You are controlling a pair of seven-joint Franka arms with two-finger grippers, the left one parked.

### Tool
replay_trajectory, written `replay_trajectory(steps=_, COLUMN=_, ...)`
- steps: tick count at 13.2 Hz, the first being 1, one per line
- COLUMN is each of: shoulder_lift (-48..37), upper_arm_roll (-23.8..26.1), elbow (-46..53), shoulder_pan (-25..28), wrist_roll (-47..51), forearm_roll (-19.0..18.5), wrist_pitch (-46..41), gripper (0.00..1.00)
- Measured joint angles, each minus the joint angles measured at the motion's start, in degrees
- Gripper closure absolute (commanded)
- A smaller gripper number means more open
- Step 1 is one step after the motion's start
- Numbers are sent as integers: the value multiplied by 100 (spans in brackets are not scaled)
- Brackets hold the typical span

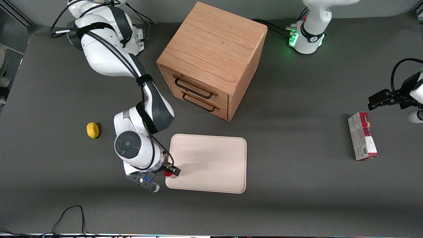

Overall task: Place coke bottle on tray
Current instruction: 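Lower the bottle onto the tray's edge and open the right gripper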

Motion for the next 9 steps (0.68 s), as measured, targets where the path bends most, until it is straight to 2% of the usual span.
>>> replay_trajectory(steps=9, shoulder_lift=0, upper_arm_roll=0, elbow=31, shoulder_pan=46, wrist_roll=1, forearm_roll=0, wrist_pitch=1, gripper=0)
